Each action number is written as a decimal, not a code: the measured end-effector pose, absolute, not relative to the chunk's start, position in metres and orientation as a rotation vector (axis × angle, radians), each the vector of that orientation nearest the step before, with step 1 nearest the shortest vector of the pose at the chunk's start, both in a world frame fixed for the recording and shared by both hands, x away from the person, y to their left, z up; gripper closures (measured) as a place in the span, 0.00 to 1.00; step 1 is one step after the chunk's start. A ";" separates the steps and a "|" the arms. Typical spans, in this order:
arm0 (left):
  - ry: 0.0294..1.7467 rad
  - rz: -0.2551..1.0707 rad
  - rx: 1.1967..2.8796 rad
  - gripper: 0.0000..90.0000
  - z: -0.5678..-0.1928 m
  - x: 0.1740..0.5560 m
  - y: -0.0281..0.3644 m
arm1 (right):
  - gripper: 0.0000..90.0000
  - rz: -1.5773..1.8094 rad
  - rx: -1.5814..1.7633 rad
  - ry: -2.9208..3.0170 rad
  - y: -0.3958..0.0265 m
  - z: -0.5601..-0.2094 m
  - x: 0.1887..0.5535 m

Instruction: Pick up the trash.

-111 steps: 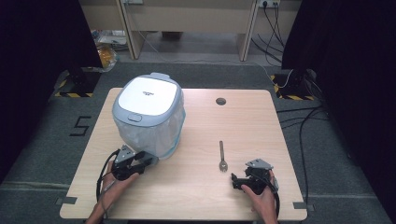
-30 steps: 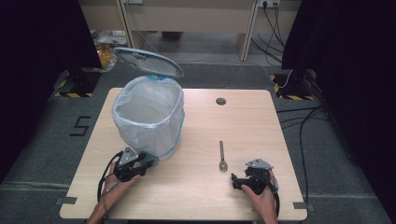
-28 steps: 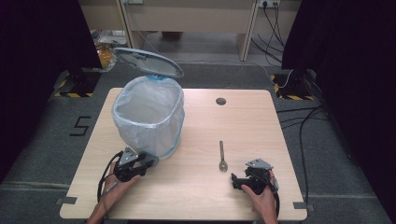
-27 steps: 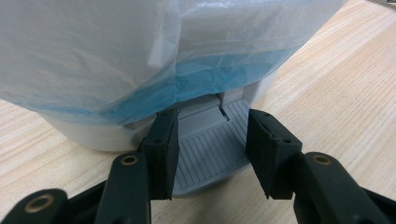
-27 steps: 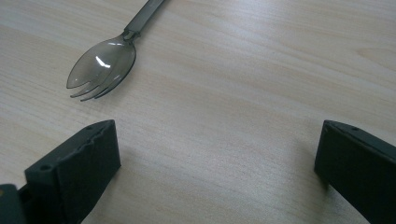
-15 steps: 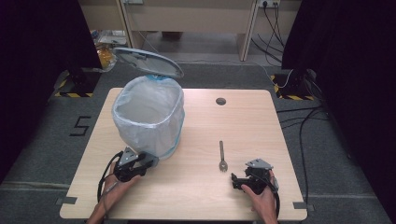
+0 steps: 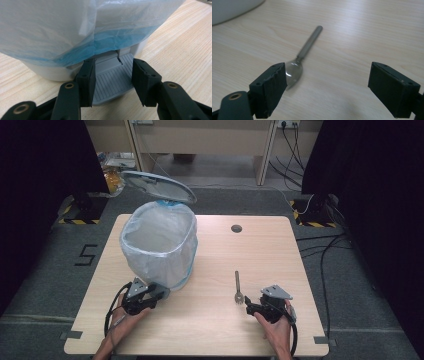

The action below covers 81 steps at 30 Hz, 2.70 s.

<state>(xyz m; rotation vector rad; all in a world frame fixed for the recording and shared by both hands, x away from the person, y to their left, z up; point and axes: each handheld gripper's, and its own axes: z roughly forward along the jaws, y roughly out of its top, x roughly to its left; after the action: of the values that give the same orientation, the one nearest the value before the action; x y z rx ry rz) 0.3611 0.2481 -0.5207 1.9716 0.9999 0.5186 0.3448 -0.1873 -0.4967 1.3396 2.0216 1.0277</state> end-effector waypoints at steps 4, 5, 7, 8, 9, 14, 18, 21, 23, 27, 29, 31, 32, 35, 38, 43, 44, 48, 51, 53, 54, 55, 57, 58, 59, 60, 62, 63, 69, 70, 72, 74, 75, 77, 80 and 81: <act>1.001 0.520 1.971 0.60 -0.521 0.361 0.248 | 0.20 1.028 1.322 2.046 -0.174 -0.494 0.351; 1.003 0.521 1.971 0.60 -0.521 0.361 0.247 | 0.22 1.019 1.318 2.054 -0.169 -0.495 0.355; 1.005 0.520 1.972 0.60 -0.520 0.361 0.248 | 0.23 1.011 1.317 2.061 -0.166 -0.496 0.357; 1.009 0.521 1.973 0.60 -0.520 0.361 0.247 | 0.25 1.022 1.338 2.064 -0.161 -0.499 0.362; 1.011 0.521 1.972 0.60 -0.520 0.361 0.247 | 0.26 1.015 1.342 2.071 -0.159 -0.501 0.364; 1.018 0.521 1.965 0.60 -0.520 0.361 0.247 | 0.28 0.978 1.348 2.090 -0.152 -0.508 0.371; 1.025 0.523 1.952 0.57 -0.521 0.359 0.243 | 0.29 0.970 1.362 2.084 -0.151 -0.510 0.374; 1.025 0.545 1.962 0.56 -0.521 0.358 0.241 | 0.30 0.971 1.366 2.081 -0.151 -0.511 0.375; 1.025 0.545 1.964 0.56 -0.521 0.358 0.240 | 0.32 0.970 1.367 2.084 -0.150 -0.512 0.376; 1.029 0.547 1.959 0.56 -0.521 0.358 0.239 | 0.37 0.968 1.363 2.090 -0.147 -0.515 0.379; 1.033 0.549 1.957 0.56 -0.521 0.358 0.238 | 0.41 0.963 1.367 2.095 -0.144 -0.516 0.381; 1.035 0.551 1.956 0.56 -0.521 0.357 0.238 | 0.45 0.953 1.359 2.088 -0.143 -0.516 0.383; 1.034 0.551 1.957 0.56 -0.521 0.357 0.238 | 0.46 0.947 1.360 2.084 -0.143 -0.515 0.383; 1.033 0.550 1.956 0.56 -0.521 0.357 0.237 | 0.48 0.939 1.361 2.086 -0.141 -0.513 0.387; 1.032 0.547 1.958 0.56 -0.521 0.357 0.236 | 0.57 0.909 1.369 2.109 -0.136 -0.514 0.391; 1.030 0.548 1.960 0.56 -0.521 0.357 0.236 | 0.67 0.931 1.399 2.101 -0.138 -0.514 0.391; 1.030 0.548 1.961 0.56 -0.521 0.357 0.236 | 0.70 0.931 1.398 2.103 -0.139 -0.514 0.390; 1.028 0.546 1.961 0.56 -0.521 0.357 0.236 | 0.84 0.967 1.360 2.130 -0.140 -0.515 0.390; 1.027 0.546 1.960 0.56 -0.521 0.357 0.236 | 0.88 0.990 1.351 2.144 -0.141 -0.515 0.391; 1.027 0.546 1.962 0.56 -0.521 0.357 0.236 | 0.88 1.011 1.348 2.150 -0.143 -0.516 0.392; 1.027 0.546 1.961 0.56 -0.521 0.357 0.236 | 0.88 1.017 1.337 2.154 -0.143 -0.516 0.392; 1.027 0.546 1.961 0.56 -0.521 0.357 0.236 | 0.88 1.015 1.334 2.156 -0.143 -0.516 0.392; 1.027 0.546 1.961 0.56 -0.521 0.357 0.236 | 0.88 1.012 1.327 2.159 -0.143 -0.516 0.392; 1.027 0.546 1.960 0.56 -0.521 0.357 0.236 | 0.88 1.009 1.314 2.159 -0.143 -0.516 0.392; 1.025 0.546 1.959 0.56 -0.521 0.357 0.236 | 0.88 1.006 1.298 2.162 -0.142 -0.516 0.392; 1.025 0.545 1.959 0.56 -0.521 0.357 0.237 | 0.88 0.999 1.274 2.162 -0.142 -0.516 0.392; 1.024 0.546 1.958 0.56 -0.521 0.357 0.237 | 0.88 1.000 1.273 2.163 -0.142 -0.515 0.392; 1.024 0.546 1.958 0.56 -0.521 0.357 0.237 | 0.88 1.005 1.261 2.167 -0.142 -0.515 0.392; 1.023 0.544 1.959 0.56 -0.521 0.357 0.237 | 0.88 1.032 1.251 2.159 -0.142 -0.507 0.390; 1.023 0.544 1.959 0.56 -0.521 0.357 0.237 | 0.88 1.036 1.245 2.156 -0.142 -0.506 0.390; 1.022 0.544 1.959 0.56 -0.521 0.357 0.237 | 0.88 1.064 1.219 2.146 -0.141 -0.497 0.388; 1.022 0.545 1.959 0.56 -0.521 0.357 0.237 | 0.88 1.079 1.202 2.131 -0.141 -0.490 0.386; 1.022 0.544 1.959 0.56 -0.521 0.357 0.237 | 0.88 1.079 1.202 2.131 -0.141 -0.490 0.386; 1.021 0.543 1.961 0.56 -0.521 0.357 0.237 | 0.88 1.089 1.190 2.123 -0.142 -0.485 0.386; 1.023 0.545 1.959 0.56 -0.521 0.357 0.237 | 0.88 1.108 1.187 2.115 -0.143 -0.478 0.385; 1.022 0.545 1.960 0.56 -0.521 0.357 0.237 | 0.88 1.118 1.185 2.112 -0.143 -0.476 0.385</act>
<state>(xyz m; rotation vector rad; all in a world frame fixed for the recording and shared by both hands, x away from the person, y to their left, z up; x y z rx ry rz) 0.3570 0.2369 -0.5211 1.9598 1.0224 0.5447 0.3855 -0.1432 -0.4759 1.1852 2.1118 1.1183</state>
